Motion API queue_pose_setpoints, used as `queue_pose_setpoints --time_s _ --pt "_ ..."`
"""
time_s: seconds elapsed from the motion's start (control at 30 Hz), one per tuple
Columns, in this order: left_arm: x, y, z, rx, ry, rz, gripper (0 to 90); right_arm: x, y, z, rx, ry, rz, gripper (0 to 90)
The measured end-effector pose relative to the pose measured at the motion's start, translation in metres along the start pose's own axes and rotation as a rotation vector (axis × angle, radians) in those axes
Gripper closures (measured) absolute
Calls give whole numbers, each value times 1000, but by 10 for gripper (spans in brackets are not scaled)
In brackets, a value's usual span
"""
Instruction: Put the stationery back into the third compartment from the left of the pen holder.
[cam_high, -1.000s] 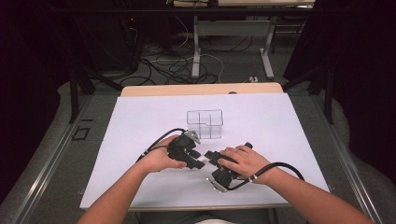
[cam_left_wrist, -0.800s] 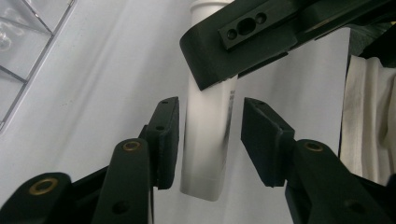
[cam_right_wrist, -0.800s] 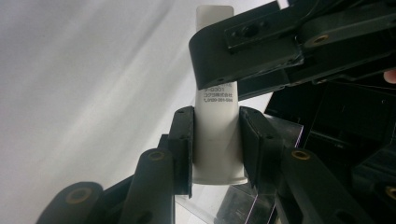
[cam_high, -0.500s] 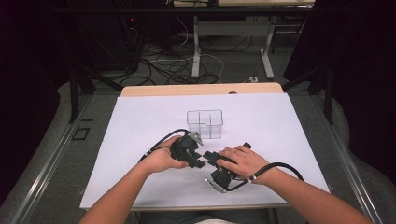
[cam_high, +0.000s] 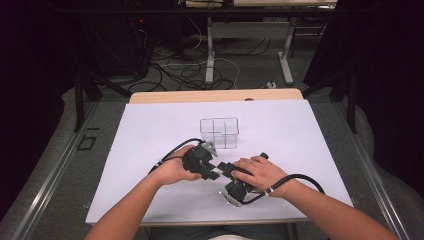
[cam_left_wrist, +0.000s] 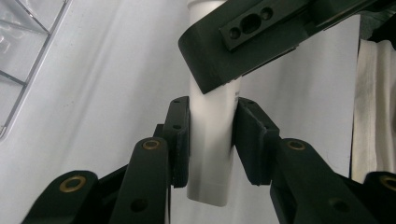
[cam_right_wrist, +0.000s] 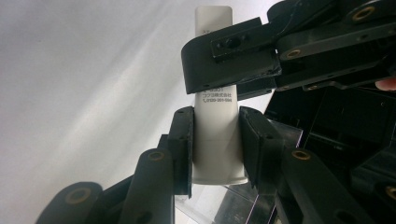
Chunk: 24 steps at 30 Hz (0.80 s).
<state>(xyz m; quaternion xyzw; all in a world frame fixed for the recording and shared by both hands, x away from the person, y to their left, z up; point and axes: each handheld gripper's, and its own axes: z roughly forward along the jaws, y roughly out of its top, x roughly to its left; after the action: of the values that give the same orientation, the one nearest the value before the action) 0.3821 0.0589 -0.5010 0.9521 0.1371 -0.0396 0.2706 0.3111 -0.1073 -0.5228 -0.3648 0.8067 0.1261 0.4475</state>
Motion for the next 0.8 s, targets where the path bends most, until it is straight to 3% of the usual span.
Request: queue_pose_setpoints --time_s 0.23,0.4,0.53,0.57,0.63,0.7,0.73,0.77,0.8 --pt "1 0 -1 -15 10 -3 685 -2 -1 -1 7 -4 2 659" --pt "6 -3 -2 -14 36 -37 687 -5 -5 -2 4 -19 53 605" --pt "11 -7 -3 -46 67 -78 687 -8 -8 -4 3 -26 102 550" --pt "13 -8 -4 -49 76 -85 687 -4 -9 -5 22 -24 160 544" --pt "15 -8 -6 -59 93 -97 687 -10 -10 -5 9 -30 108 533" --pt "16 -8 -8 -86 109 -114 687 -10 -11 -6 12 -36 157 526" --pt "17 -8 -10 -97 116 -119 687 -13 -12 -6 -2 -49 135 508" --pt "18 -9 -12 -117 123 -129 687 -11 -12 -8 1 -52 177 507" --pt "18 -9 -13 -131 130 -145 687 -14 -12 -8 -6 -62 167 506"
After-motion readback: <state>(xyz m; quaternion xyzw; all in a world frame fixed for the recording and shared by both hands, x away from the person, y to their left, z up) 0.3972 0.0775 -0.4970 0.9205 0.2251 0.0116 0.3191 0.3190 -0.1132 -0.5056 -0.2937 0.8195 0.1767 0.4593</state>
